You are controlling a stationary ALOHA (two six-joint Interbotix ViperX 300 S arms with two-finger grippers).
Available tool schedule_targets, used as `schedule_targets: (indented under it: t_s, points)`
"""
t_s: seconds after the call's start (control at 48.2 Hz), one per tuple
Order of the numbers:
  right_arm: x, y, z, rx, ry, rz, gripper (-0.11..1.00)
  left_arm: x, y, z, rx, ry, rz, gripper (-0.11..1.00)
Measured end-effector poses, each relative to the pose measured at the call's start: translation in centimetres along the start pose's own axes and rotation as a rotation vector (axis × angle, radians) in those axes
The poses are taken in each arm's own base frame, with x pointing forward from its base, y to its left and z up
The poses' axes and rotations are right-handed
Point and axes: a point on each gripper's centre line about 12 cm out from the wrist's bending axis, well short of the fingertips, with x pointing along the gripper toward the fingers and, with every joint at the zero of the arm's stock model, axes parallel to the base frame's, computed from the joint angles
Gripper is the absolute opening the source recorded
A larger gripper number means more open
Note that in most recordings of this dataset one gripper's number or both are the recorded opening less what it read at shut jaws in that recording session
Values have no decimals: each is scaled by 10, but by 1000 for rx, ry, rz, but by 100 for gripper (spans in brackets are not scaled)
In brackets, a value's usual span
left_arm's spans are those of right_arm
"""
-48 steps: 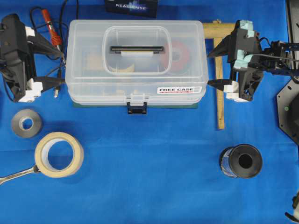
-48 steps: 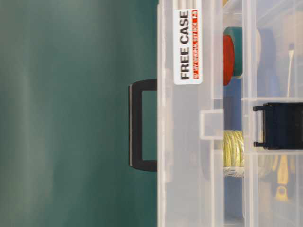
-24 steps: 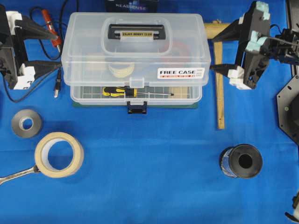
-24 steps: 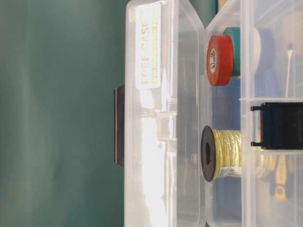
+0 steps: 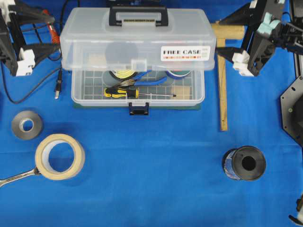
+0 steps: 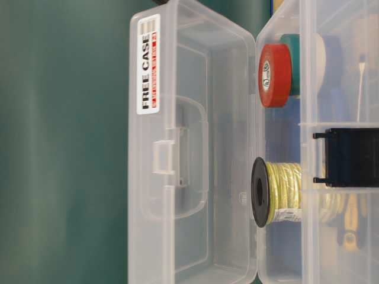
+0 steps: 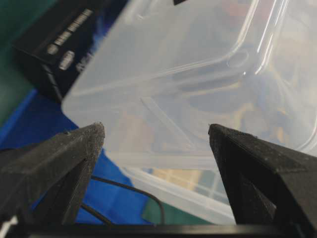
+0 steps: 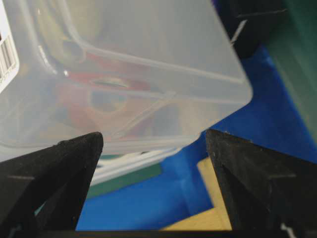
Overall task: Open the tool box with both arms.
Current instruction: 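Lift the lid upward and back with both grippers, swinging it open, then release the open lid and lower both grippers away from the box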
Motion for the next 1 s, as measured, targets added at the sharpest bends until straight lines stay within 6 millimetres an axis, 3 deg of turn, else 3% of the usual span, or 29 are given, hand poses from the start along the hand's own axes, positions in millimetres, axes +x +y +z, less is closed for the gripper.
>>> schedule_targets:
  t_s: [0.456, 0.996]
  points:
    - [7, -30, 16, 53, -75, -92, 86, 7, 32, 12, 39, -79, 127, 90]
    - [22, -71, 30, 114, -122, -204, 86, 42, 74, 22, 70, -49, 249, 90]
